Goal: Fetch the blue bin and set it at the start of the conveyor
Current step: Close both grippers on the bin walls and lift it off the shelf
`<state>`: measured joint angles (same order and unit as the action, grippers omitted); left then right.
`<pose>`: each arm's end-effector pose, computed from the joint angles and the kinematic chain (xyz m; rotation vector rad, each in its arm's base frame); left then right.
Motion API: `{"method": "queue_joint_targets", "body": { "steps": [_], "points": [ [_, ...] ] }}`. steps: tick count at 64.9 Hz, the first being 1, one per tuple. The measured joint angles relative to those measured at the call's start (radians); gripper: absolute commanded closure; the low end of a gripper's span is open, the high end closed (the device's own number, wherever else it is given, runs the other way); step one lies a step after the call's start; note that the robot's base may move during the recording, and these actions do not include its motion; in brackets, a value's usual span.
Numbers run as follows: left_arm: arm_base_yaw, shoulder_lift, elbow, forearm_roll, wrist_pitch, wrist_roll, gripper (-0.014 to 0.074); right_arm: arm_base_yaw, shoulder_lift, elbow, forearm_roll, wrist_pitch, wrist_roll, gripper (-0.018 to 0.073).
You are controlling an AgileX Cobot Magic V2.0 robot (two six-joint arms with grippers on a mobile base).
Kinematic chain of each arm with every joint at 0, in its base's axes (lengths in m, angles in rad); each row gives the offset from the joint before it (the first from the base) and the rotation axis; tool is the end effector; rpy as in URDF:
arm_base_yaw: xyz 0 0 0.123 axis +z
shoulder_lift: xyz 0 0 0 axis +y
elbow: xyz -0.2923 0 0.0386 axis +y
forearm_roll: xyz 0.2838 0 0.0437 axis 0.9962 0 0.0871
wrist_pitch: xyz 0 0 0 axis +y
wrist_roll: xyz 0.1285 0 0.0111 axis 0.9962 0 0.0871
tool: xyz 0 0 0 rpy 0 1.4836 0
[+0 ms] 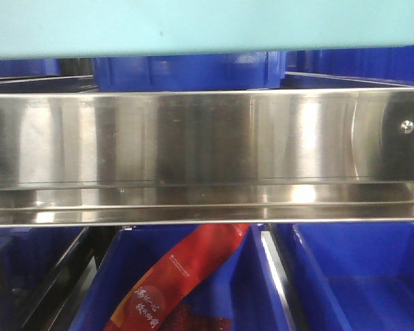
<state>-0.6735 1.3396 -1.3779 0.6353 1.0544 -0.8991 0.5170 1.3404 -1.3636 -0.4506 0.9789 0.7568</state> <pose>0.2970 -0.1518 0.3892 -0.1029 2.2534 0.0109 0.3148 0.1253 0.3787 0.1433 2.3164 0.0632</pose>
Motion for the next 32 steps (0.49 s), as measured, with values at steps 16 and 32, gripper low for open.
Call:
{"method": "queue_joint_targets", "body": {
  "steps": [16, 32],
  "points": [
    [0.0, -0.001, 0.002, 0.023, -0.007, -0.004, 0.0707, 0.0, 0.0, 0.0, -0.007, -0.024, 0.003, 0.0716],
    [0.008, -0.002, 0.002, 0.0, -0.016, -0.012, 0.0707, 0.0, 0.0, 0.0, -0.016, -0.036, 0.003, 0.0716]
  ]
}}
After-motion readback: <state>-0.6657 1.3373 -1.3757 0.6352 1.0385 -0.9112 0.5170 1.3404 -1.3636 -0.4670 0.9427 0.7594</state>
